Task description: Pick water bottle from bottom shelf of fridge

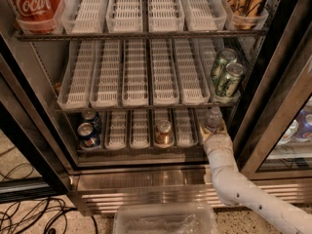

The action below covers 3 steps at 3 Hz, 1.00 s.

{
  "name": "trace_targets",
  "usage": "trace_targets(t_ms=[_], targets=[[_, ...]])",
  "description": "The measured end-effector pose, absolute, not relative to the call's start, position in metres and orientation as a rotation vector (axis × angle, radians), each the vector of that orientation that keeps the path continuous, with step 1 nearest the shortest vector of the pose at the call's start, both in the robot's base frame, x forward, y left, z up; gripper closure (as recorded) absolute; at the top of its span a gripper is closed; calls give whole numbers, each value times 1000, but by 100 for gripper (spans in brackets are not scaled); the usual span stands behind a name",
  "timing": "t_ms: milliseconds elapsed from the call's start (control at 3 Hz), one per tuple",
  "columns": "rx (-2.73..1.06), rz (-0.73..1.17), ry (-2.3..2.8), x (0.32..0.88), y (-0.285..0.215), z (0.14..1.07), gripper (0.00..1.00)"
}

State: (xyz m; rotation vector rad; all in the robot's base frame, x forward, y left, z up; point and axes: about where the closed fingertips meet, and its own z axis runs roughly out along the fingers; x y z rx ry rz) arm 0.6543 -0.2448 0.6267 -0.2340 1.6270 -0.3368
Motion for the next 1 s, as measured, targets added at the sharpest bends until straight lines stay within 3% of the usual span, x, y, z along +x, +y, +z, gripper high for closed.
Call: trace_targets(t_ms=[333,1000], targets=[[-234,-336,1627,654,-245,627,100],[-200,-279,1612,650,-243,636,100]])
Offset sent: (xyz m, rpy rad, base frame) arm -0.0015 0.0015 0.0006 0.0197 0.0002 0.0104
